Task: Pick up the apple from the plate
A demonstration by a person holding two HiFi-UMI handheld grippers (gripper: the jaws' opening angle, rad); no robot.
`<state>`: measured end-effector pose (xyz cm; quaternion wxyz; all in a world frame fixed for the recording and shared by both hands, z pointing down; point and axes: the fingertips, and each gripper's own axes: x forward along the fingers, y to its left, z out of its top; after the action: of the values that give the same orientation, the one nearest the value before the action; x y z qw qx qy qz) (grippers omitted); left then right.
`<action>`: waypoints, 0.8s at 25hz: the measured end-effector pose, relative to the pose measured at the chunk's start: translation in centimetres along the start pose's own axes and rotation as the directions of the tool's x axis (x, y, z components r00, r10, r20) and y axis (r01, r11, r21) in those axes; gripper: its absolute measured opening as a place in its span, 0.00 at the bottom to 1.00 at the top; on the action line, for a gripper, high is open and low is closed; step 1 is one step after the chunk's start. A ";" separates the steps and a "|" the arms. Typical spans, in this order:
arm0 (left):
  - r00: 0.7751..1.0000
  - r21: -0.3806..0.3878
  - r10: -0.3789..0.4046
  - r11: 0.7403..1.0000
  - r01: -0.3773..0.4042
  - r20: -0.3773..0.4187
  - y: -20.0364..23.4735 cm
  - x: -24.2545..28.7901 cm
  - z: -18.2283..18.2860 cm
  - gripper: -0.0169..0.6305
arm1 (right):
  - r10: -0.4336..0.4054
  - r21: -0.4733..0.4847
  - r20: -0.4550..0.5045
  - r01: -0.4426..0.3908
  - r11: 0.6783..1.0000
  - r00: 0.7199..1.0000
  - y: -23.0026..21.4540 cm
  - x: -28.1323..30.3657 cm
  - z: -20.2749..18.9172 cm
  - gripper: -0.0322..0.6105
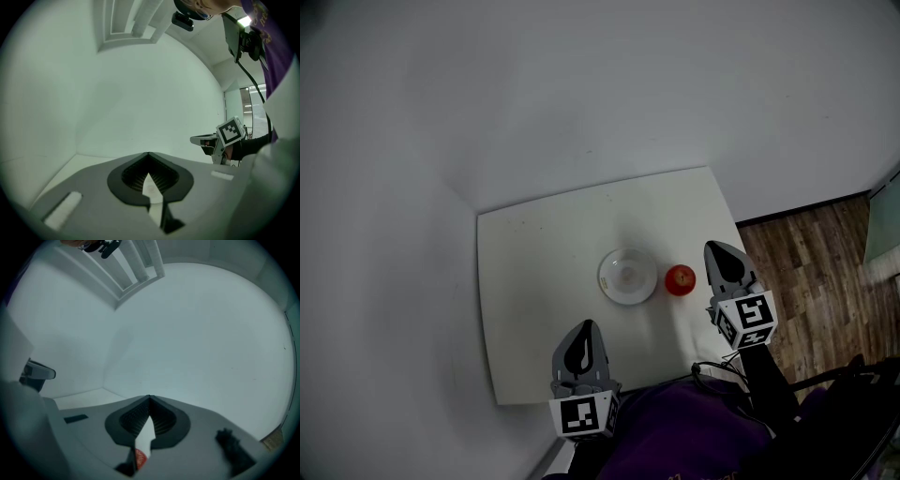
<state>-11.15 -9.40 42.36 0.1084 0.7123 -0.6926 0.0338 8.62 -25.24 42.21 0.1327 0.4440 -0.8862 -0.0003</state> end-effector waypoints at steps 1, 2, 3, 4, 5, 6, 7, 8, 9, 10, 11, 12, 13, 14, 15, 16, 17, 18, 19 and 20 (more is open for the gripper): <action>1.000 -0.002 -0.005 1.000 0.005 0.003 0.0 0.0 0.0 0.04 | -0.003 -0.004 0.004 0.003 1.000 1.000 0.0 0.0 0.1 0.06; 1.000 -0.004 -0.011 1.000 0.011 0.008 -0.1 0.0 0.0 0.04 | -0.004 -0.007 0.004 0.004 1.000 1.000 0.0 0.0 0.2 0.06; 1.000 -0.002 -0.015 1.000 0.015 0.012 -0.1 0.0 0.0 0.04 | -0.004 -0.008 0.002 0.004 1.000 1.000 0.0 0.1 0.1 0.06; 1.000 0.000 -0.014 1.000 0.014 0.013 -0.1 0.1 0.0 0.04 | -0.003 -0.007 0.001 0.003 1.000 1.000 0.0 0.1 0.1 0.06; 1.000 0.000 -0.008 1.000 0.008 0.006 0.0 0.1 0.0 0.04 | -0.003 -0.007 0.001 0.003 1.000 1.000 0.0 0.1 0.2 0.06; 1.000 -0.001 -0.001 1.000 0.001 -0.006 0.2 0.0 -0.1 0.04 | -0.003 -0.007 0.002 0.003 1.000 1.000 0.0 0.0 0.2 0.06; 1.000 0.000 0.003 1.000 -0.003 -0.013 0.3 0.0 -0.2 0.04 | -0.002 -0.008 0.004 0.002 1.000 1.000 0.0 0.0 0.3 0.06; 1.000 0.003 0.003 1.000 -0.003 -0.013 0.3 0.0 -0.2 0.04 | -0.002 -0.009 0.009 0.002 1.000 1.000 0.0 0.0 0.4 0.06; 1.000 0.005 0.002 1.000 -0.002 -0.012 0.3 -0.1 -0.2 0.04 | 0.000 -0.011 0.012 0.000 1.000 1.000 0.1 0.0 0.5 0.06; 1.000 0.004 0.002 1.000 -0.002 -0.013 0.3 -0.1 -0.2 0.04 | 0.003 -0.012 0.010 -0.003 1.000 1.000 0.1 0.0 0.5 0.06; 1.000 0.001 0.003 1.000 -0.003 -0.019 0.2 -0.1 -0.1 0.04 | 0.006 -0.013 0.005 -0.006 1.000 1.000 0.1 0.0 0.5 0.06; 1.000 -0.004 0.002 1.000 -0.002 -0.026 0.1 -0.1 -0.1 0.04 | 0.007 -0.014 0.001 -0.007 1.000 1.000 0.2 0.0 0.5 0.06; 1.000 -0.004 0.000 1.000 0.000 -0.031 0.1 -0.1 -0.1 0.04 | 0.007 -0.017 -0.001 -0.007 1.000 1.000 0.1 0.0 0.5 0.06; 0.999 0.003 -0.001 1.000 0.001 -0.033 0.1 -0.1 -0.1 0.04 | 0.006 -0.019 -0.002 -0.006 1.000 1.000 0.1 0.0 0.5 0.06; 1.000 0.014 -0.003 1.000 0.003 -0.031 0.2 -0.1 -0.2 0.04 | 0.006 -0.020 0.000 -0.006 1.000 1.000 0.2 0.0 0.6 0.06; 1.000 0.019 -0.006 1.000 0.006 -0.025 0.3 0.0 -0.2 0.04 | 0.005 -0.022 0.003 -0.005 1.000 1.000 0.2 0.1 0.6 0.06; 1.000 0.015 -0.008 1.000 0.008 -0.014 0.3 0.0 -0.2 0.04 | 0.005 -0.022 0.002 -0.005 1.000 1.000 0.2 0.1 0.7 0.06; 1.000 0.007 -0.009 1.000 0.009 0.000 0.3 0.1 -0.1 0.04 | 0.004 -0.023 0.003 -0.003 1.000 1.000 0.2 0.2 0.7 0.06; 1.000 0.001 -0.008 1.000 0.008 0.006 0.2 0.1 0.0 0.04 | 0.003 -0.025 0.009 -0.002 1.000 1.000 0.1 0.3 0.8 0.06; 1.000 0.000 -0.005 1.000 0.005 0.004 0.3 0.1 0.1 0.04 | 0.003 -0.027 0.014 -0.002 1.000 1.000 0.1 0.3 0.8 0.06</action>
<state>-11.42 -9.55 42.35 0.1072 0.7142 -0.6909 0.0320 8.17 -25.53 41.51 0.1326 0.4410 -0.8875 -0.0151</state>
